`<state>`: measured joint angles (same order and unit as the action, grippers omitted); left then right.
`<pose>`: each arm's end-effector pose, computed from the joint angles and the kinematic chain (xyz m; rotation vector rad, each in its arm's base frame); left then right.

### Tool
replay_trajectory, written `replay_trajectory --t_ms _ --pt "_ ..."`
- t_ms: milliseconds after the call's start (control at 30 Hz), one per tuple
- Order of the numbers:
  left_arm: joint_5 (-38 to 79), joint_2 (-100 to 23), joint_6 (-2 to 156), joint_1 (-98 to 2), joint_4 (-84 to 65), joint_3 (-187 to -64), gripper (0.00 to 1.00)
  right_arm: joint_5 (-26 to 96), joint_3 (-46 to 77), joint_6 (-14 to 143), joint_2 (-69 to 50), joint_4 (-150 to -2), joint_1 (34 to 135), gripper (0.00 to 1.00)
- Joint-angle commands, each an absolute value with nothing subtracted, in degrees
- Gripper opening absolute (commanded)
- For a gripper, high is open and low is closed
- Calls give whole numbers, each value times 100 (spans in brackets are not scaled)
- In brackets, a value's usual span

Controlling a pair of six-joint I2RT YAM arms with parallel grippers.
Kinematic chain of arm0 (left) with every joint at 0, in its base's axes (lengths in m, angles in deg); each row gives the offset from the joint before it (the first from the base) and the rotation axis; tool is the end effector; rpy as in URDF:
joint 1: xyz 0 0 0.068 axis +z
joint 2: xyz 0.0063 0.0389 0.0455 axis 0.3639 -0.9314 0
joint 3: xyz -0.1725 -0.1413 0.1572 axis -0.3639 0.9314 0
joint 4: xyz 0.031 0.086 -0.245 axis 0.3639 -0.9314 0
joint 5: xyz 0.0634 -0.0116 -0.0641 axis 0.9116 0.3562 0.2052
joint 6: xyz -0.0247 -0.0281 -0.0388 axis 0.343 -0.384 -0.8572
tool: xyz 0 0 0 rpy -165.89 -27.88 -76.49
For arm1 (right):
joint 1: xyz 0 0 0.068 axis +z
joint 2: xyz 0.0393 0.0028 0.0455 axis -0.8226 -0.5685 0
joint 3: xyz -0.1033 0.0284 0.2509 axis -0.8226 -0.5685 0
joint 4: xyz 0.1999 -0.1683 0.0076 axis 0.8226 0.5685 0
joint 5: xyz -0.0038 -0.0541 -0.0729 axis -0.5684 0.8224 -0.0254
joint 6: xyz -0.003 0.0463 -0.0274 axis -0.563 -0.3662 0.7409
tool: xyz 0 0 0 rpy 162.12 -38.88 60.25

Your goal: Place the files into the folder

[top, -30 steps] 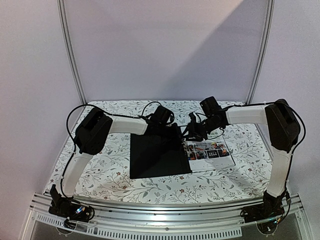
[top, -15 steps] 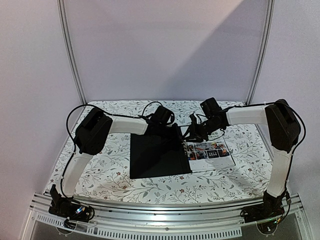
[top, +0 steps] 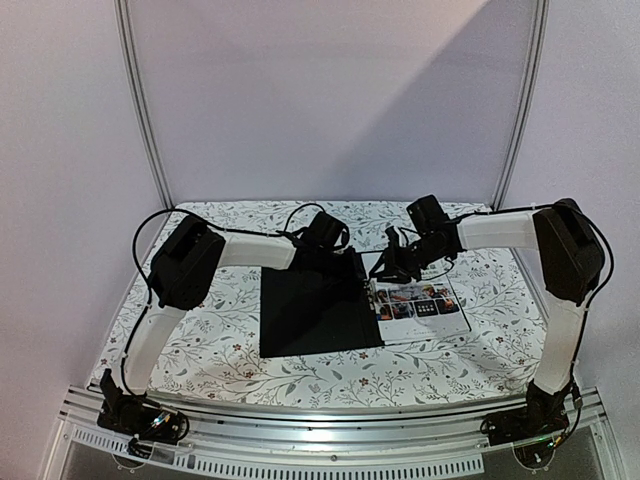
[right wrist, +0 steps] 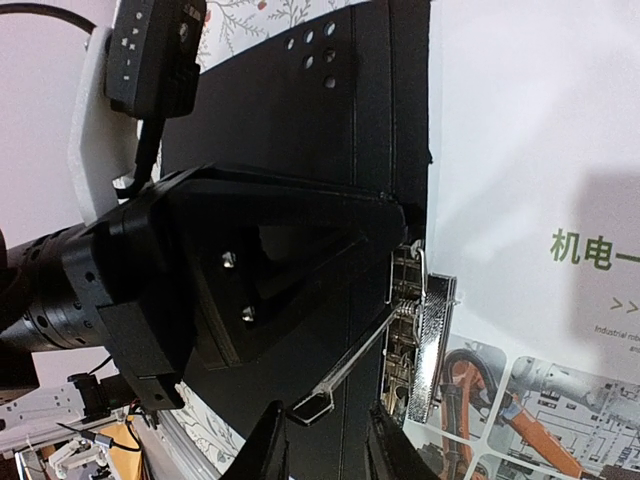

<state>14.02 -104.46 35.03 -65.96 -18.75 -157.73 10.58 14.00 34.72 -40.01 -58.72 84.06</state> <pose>0.3751 -0.3829 0.1066 -0.0616 2.5998 -1.0622 0.3480 0.2118 0.1685 -0.0489 2.7327 1.0999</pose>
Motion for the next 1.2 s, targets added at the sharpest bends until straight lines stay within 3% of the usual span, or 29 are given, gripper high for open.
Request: replay_trajectory --t_ms 0,233,667,1167 --pt "1325 -10442 3600 -6740 -2340 -15783 14 1079 1442 3462 -3788 -5960 8349 26" --pt "1330 -10469 3618 -6740 -2349 -15776 13 982 1425 3413 -3849 -6043 8348 30" --pt "1318 -10521 3627 -6740 -2350 -15797 13 784 1395 3329 -4020 -6160 8345 23" --pt "1301 -10548 3618 -6740 -2323 -15801 13 582 1325 3244 -4178 -6220 8347 22"
